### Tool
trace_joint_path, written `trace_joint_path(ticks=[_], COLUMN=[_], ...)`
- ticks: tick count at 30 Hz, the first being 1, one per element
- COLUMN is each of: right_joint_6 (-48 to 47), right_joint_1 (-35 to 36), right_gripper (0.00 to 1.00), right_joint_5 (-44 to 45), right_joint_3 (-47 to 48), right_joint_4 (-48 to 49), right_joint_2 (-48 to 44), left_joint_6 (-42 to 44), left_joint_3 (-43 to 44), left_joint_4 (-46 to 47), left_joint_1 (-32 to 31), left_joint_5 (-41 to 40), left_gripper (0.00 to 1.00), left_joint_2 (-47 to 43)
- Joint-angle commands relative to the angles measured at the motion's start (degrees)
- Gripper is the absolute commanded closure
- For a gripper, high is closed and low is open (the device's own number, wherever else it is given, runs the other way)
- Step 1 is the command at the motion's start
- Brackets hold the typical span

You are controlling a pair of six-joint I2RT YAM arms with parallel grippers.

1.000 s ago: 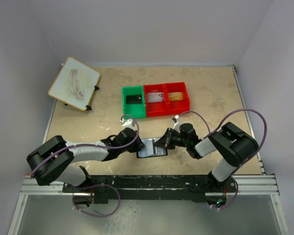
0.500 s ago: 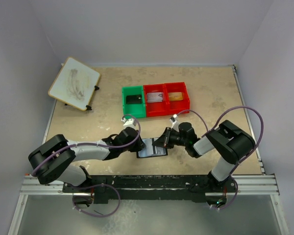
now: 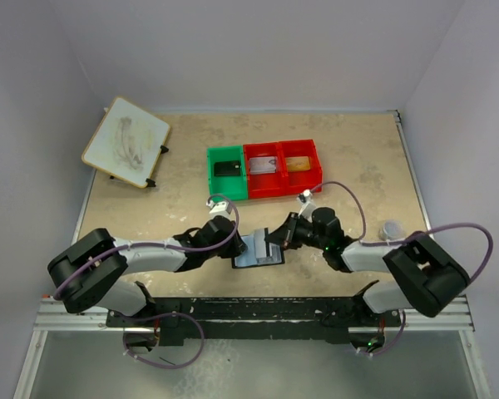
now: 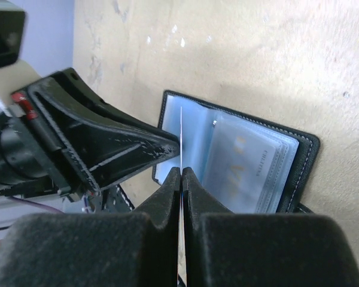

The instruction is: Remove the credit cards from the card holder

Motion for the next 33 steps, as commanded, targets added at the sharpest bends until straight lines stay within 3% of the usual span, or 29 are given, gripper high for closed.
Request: trace_joint_path(ticks=[1, 4, 12, 19, 22, 27, 33], right_joint_6=[-6.0, -10.7, -28.6, -49.0, -55.9, -63.0, -74.3], right_joint_1=[-0.1, 0.0, 0.5, 0.8, 0.8, 0.3, -2.3], right_gripper=[1.00, 1.00, 1.00, 1.00, 1.00, 1.00, 1.00], right_joint_5=[5.8, 9.6, 15.6, 18.9, 23.5, 27.1, 20.3], right_joint_3=[-1.3, -1.7, -5.6, -4.1, -0.8, 4.7, 18.1], right_joint_4=[-1.3, -1.5, 1.0, -1.7, -4.3, -2.2, -5.7], right_joint_2=[-8.9, -14.8, -31.4, -39.7, -37.3, -29.1, -13.6], left_joint_6=[1.3, 1.2, 1.9, 5.8, 7.0, 5.9, 2.8], left_joint_3=[-0.3, -1.1, -1.8, 0.9, 2.9, 3.4, 0.3], left_joint_4=[-2.6, -2.5, -5.1, -16.6, -22.8, -28.4, -31.4], left_joint_1=[-0.2, -0.2, -0.2, -0.1, -0.1, -0.1, -0.1], left_joint_5=[-1.9, -3.6, -8.0, -17.1, -22.9, -28.8, -29.7], left_gripper=[0.88, 0.84, 0.61, 0.30, 0.23, 0.23, 0.23], left_joint_2=[-2.4, -5.4, -15.8, -22.6, -24.4, -29.7, -36.8])
